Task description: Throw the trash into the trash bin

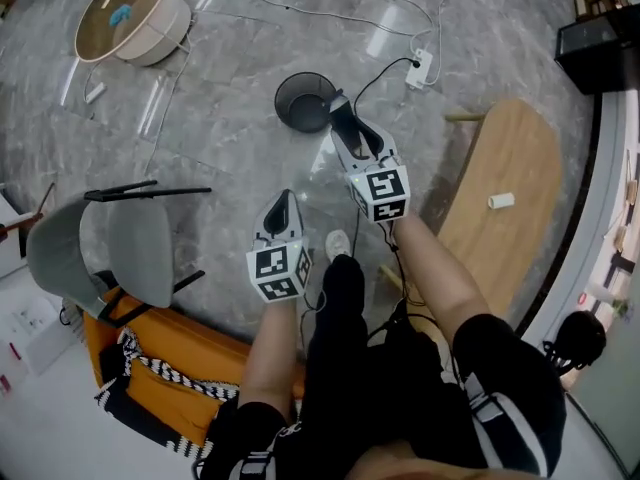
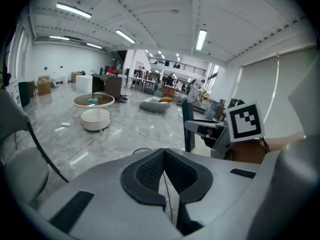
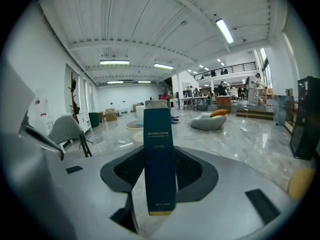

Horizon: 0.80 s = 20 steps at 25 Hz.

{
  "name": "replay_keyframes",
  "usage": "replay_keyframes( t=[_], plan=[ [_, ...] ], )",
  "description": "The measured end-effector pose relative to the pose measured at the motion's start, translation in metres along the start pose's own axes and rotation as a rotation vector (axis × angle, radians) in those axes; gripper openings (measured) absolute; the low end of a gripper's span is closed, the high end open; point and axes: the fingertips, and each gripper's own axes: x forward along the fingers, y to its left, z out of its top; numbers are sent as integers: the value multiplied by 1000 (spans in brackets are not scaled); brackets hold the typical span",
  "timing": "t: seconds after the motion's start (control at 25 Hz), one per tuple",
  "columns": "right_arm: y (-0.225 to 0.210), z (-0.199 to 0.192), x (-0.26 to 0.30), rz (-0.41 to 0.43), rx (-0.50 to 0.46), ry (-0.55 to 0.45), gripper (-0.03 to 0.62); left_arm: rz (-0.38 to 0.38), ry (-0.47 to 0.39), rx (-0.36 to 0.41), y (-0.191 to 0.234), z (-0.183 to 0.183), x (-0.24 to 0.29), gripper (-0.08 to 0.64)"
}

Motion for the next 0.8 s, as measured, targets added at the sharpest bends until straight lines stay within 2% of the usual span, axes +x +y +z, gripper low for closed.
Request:
replay_keyframes(
  t=[0.2, 0.48, 0.8],
  plan=[
    [-8, -66, 93, 38, 6, 81, 179, 5, 29, -24, 36, -32, 54, 12],
    [-17, -155, 205, 72, -89, 135, 178, -18, 53, -50, 64, -75, 122, 12],
    [-20, -243, 286, 58, -186, 234, 178, -25, 116, -85, 96, -138, 157, 12]
  ],
)
